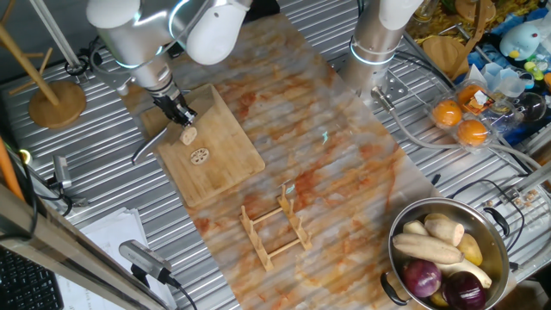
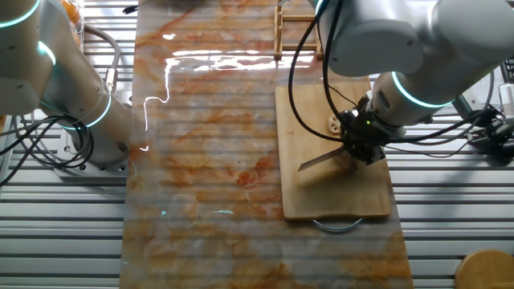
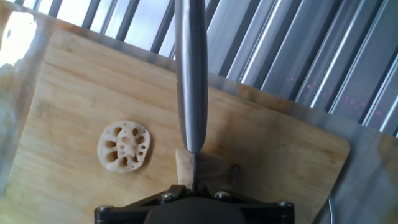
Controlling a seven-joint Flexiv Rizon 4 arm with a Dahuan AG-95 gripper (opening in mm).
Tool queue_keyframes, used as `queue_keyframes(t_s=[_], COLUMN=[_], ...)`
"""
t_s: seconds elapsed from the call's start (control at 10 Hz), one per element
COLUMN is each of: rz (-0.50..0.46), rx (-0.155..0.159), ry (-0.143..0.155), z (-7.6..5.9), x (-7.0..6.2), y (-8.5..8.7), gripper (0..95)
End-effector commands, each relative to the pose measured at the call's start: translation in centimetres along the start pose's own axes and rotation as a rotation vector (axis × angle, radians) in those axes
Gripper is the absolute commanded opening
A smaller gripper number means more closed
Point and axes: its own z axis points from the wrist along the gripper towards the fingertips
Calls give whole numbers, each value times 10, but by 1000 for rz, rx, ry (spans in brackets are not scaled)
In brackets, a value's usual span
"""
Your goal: Slice the lotus root
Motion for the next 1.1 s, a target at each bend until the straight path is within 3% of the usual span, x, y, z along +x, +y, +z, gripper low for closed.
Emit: queue_keyframes(t_s=[0.1,0.3,0.4,0.8,1.1], rz=[-6,-19,-22,-32,-32], rx=[4,7,7,13,0], ry=[-4,-1,0,13,47], z=[44,43,40,25,5], x=[-1,-1,0,5,13], y=[0,0,1,2,5], gripper=[0,0,190,190,190])
